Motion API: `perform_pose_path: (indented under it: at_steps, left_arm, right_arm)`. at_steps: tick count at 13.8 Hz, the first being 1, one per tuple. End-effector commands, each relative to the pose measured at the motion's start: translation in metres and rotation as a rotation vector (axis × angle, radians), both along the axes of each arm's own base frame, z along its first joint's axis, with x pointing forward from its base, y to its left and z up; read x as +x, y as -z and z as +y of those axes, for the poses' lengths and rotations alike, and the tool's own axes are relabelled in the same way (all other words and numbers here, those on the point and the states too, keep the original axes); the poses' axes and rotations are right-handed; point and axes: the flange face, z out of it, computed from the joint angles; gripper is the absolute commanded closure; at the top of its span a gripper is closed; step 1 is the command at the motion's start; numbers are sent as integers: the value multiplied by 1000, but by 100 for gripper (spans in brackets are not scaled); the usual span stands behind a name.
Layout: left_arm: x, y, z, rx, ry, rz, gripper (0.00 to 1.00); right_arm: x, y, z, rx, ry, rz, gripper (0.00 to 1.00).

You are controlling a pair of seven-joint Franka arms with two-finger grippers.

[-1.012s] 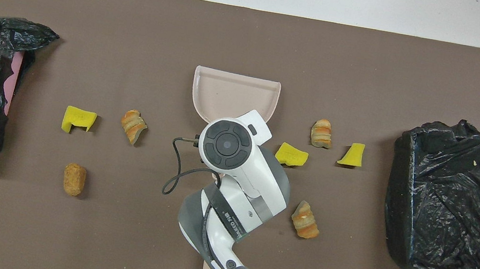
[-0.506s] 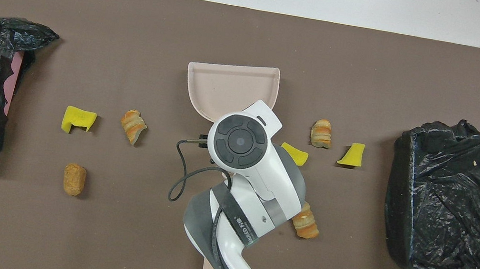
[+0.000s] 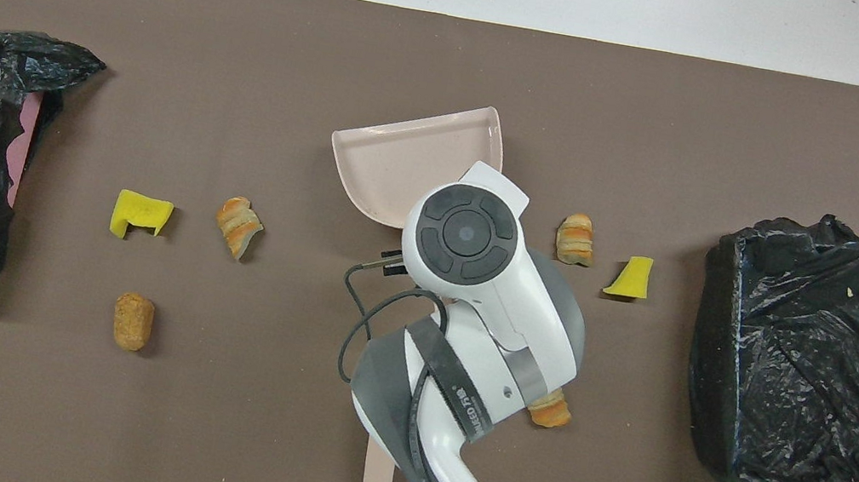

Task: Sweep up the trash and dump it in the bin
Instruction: 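Grasp the dustpan handle with the right gripper and lift it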

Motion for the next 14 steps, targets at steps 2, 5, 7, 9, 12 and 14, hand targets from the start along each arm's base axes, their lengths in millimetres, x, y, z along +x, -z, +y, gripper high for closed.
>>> perform_pose_path:
  at_steps: [2,5,7,9,12,14]
  left_arm:
    - [14,-19,7,45,-43,47,100]
    - [46,-46,25,136,-109,113,100]
    - [86,-64,44,143,-197,126,100]
    - [126,-76,66,133,-267,124,100]
    - [186,-89,111,129,-390,73,100]
    - [220,-94,147,129,-487,60,100]
  right_arm:
    - [10,2,-33,-13,-313,57,100]
    - [19,9,-51,-21,-494,83,100]
    - [21,19,-53,-31,-583,100,100]
    - [22,26,-53,-41,-688,109,100]
    - [27,27,-63,-42,-822,118,100]
    - [27,29,-65,-53,-857,129,100]
